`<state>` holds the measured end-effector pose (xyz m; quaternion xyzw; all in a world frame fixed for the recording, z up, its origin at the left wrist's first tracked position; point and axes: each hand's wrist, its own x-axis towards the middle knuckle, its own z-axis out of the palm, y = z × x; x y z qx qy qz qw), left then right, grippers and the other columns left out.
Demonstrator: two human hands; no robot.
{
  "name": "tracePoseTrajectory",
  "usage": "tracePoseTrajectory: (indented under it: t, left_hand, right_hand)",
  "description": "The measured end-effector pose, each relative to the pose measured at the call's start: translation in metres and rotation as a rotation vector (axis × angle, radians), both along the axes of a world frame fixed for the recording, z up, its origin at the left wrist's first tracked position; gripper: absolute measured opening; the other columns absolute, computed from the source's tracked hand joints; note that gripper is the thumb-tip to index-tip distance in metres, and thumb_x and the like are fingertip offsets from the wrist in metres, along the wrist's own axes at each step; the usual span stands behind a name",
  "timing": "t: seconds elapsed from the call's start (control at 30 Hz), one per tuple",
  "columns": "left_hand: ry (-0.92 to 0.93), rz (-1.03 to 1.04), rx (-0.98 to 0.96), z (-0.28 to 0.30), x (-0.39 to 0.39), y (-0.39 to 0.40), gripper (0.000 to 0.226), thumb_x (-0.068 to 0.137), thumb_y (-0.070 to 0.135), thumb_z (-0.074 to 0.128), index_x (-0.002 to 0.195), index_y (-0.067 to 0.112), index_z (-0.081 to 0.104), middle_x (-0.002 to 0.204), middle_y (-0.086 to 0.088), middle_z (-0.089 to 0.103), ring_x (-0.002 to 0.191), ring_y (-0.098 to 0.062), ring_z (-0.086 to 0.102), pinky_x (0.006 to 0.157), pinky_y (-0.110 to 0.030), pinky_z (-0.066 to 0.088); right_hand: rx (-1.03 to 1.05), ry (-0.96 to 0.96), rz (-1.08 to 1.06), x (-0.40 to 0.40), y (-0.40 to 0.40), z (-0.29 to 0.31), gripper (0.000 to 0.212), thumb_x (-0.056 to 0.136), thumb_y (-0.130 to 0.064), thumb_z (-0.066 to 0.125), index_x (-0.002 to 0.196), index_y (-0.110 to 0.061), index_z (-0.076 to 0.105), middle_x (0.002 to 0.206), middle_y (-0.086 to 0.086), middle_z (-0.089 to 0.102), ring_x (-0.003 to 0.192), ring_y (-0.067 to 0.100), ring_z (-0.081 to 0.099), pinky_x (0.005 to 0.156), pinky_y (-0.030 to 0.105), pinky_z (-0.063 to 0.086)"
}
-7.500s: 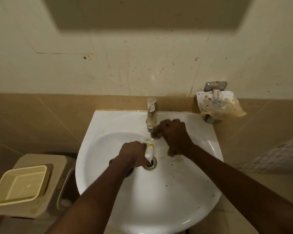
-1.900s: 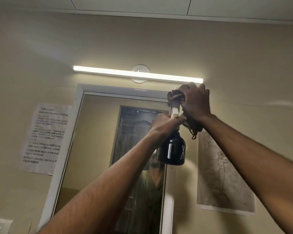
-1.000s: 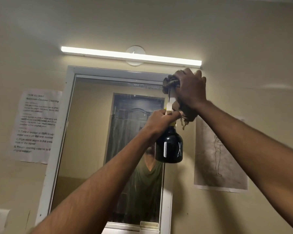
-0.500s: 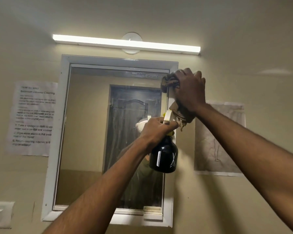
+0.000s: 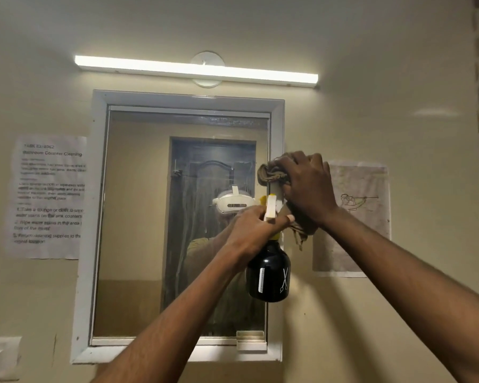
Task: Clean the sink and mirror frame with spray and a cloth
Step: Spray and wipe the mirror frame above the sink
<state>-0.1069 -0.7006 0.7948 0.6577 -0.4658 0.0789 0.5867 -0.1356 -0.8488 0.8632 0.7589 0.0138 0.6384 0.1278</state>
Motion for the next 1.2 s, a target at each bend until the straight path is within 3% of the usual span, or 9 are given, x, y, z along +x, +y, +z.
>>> tracePoseTrajectory:
  t: [0.1, 0.2, 0.33, 0.5, 0.7, 0.83, 0.97, 1.1, 1.2]
  left_hand:
    - [0.021, -0.021, 0.011, 0.002, -0.005, -0.001, 0.031, 0.087, 0.038, 0.066, 0.104, 0.012, 0.061, 0.103, -0.013, 0.066, 0.099, -0.031, 0.064, 0.091, -0.042, 0.052]
    - [0.008, -0.005, -0.001, -0.001, -0.011, 0.0, 0.043, 0.077, 0.047, 0.068, 0.097, 0.008, 0.063, 0.092, -0.013, 0.069, 0.089, -0.03, 0.068, 0.089, -0.048, 0.055]
    - [0.024, -0.019, -0.014, -0.026, -0.013, 0.004, 0.041, 0.078, 0.042, 0.068, 0.094, 0.005, 0.065, 0.081, -0.005, 0.066, 0.077, -0.025, 0.063, 0.085, -0.054, 0.055]
    - [0.024, -0.013, 0.053, -0.057, -0.02, 0.01, 0.032, 0.086, 0.034, 0.068, 0.098, 0.004, 0.064, 0.088, -0.005, 0.067, 0.079, -0.014, 0.06, 0.078, -0.03, 0.049]
    - [0.057, 0.055, -0.002, -0.065, -0.021, 0.002, 0.048, 0.07, 0.055, 0.066, 0.088, 0.01, 0.064, 0.078, -0.004, 0.065, 0.073, -0.016, 0.06, 0.078, -0.043, 0.055]
    - [0.145, 0.057, -0.066, -0.081, -0.013, 0.0, 0.051, 0.069, 0.05, 0.067, 0.088, 0.003, 0.063, 0.073, -0.004, 0.063, 0.07, -0.019, 0.059, 0.084, -0.056, 0.054]
    - [0.111, 0.051, 0.043, -0.102, -0.011, -0.004, 0.04, 0.076, 0.046, 0.069, 0.094, 0.01, 0.064, 0.084, -0.008, 0.067, 0.076, -0.016, 0.061, 0.084, -0.045, 0.054]
    - [0.137, 0.054, 0.03, -0.101, -0.011, -0.008, 0.033, 0.08, 0.041, 0.07, 0.093, 0.012, 0.064, 0.076, 0.005, 0.063, 0.072, -0.011, 0.057, 0.074, -0.032, 0.049]
    - [0.132, 0.085, 0.0, -0.1, -0.013, -0.012, 0.032, 0.077, 0.043, 0.069, 0.088, 0.014, 0.064, 0.075, 0.002, 0.064, 0.071, -0.013, 0.058, 0.074, -0.036, 0.052]
  right_hand:
    - [-0.031, -0.012, -0.05, -0.001, 0.004, 0.03, 0.03, 0.083, -0.015, 0.063, 0.114, -0.018, 0.06, 0.119, 0.009, 0.059, 0.1, 0.035, 0.051, 0.08, 0.044, 0.042]
    - [0.011, -0.023, -0.051, 0.0, 0.008, 0.039, 0.031, 0.082, -0.013, 0.064, 0.112, -0.019, 0.059, 0.117, 0.008, 0.06, 0.099, 0.035, 0.051, 0.079, 0.045, 0.044]
    - [0.016, 0.019, 0.008, -0.002, 0.0, -0.032, 0.038, 0.076, -0.012, 0.065, 0.112, -0.021, 0.055, 0.113, 0.006, 0.057, 0.092, 0.034, 0.05, 0.072, 0.046, 0.045]
    - [0.023, 0.123, 0.059, -0.012, -0.004, -0.079, 0.034, 0.08, -0.025, 0.052, 0.113, -0.025, 0.057, 0.111, 0.002, 0.058, 0.091, 0.031, 0.049, 0.072, 0.043, 0.044]
    - [0.053, 0.041, 0.034, -0.004, 0.004, -0.01, 0.03, 0.084, -0.015, 0.061, 0.114, -0.019, 0.06, 0.116, 0.007, 0.06, 0.098, 0.035, 0.051, 0.076, 0.043, 0.042]
    - [0.05, 0.028, 0.1, -0.007, 0.002, -0.05, 0.028, 0.082, -0.016, 0.056, 0.11, -0.019, 0.058, 0.11, 0.007, 0.06, 0.092, 0.032, 0.05, 0.071, 0.041, 0.044]
    - [0.065, 0.11, 0.135, -0.012, -0.003, -0.111, 0.036, 0.08, -0.027, 0.04, 0.111, -0.022, 0.057, 0.109, 0.004, 0.059, 0.09, 0.029, 0.05, 0.069, 0.038, 0.043]
    - [0.041, 0.111, 0.091, -0.011, -0.001, -0.081, 0.031, 0.081, -0.017, 0.058, 0.111, -0.022, 0.058, 0.108, 0.003, 0.06, 0.091, 0.032, 0.051, 0.072, 0.043, 0.044]
    - [0.079, 0.079, 0.081, -0.009, 0.0, -0.075, 0.031, 0.081, -0.017, 0.059, 0.111, -0.022, 0.059, 0.109, 0.003, 0.06, 0.092, 0.031, 0.05, 0.073, 0.04, 0.04]
